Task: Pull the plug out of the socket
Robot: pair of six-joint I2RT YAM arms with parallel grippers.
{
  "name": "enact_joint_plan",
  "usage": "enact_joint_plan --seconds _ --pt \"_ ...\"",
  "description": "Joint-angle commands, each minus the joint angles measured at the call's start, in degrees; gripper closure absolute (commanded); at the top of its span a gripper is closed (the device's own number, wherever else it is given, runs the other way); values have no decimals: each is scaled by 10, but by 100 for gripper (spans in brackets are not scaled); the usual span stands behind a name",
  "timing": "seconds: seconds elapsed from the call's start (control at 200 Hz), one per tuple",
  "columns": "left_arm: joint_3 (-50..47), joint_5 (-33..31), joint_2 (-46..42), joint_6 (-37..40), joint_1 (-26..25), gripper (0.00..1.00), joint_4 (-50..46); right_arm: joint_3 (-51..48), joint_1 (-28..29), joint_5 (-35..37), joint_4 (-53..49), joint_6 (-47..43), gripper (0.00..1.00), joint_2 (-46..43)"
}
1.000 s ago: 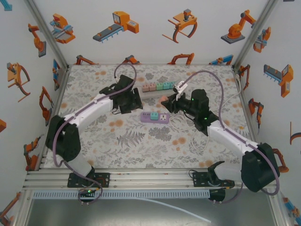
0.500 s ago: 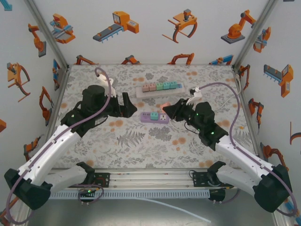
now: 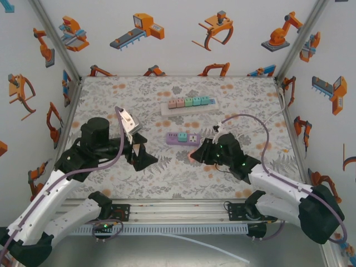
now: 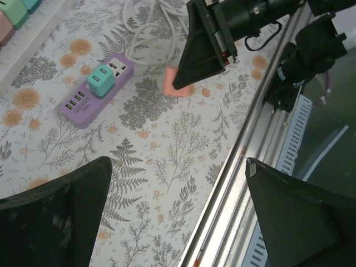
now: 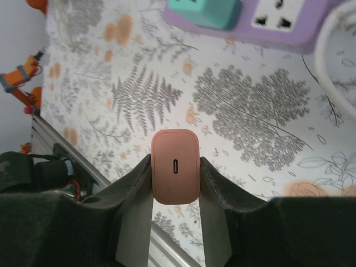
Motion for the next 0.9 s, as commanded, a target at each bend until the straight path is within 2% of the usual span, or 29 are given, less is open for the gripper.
enact_joint_plan --seconds 0.0,0.17,0.37,0.636,0.896 --pt "-16 43 -1 45 -3 3 -23 -21 4 29 50 14 88 25" --pt "-33 45 7 47 -12 3 -26 -48 4 60 103 20 85 68" --pt "-30 44 29 40 -17 3 -26 -55 4 61 141 26 81 124" --pt "-39 19 45 19 -30 3 14 -48 4 68 117 56 65 163" --pt "-40 -8 59 9 -38 3 32 -42 5 99 60 53 49 131"
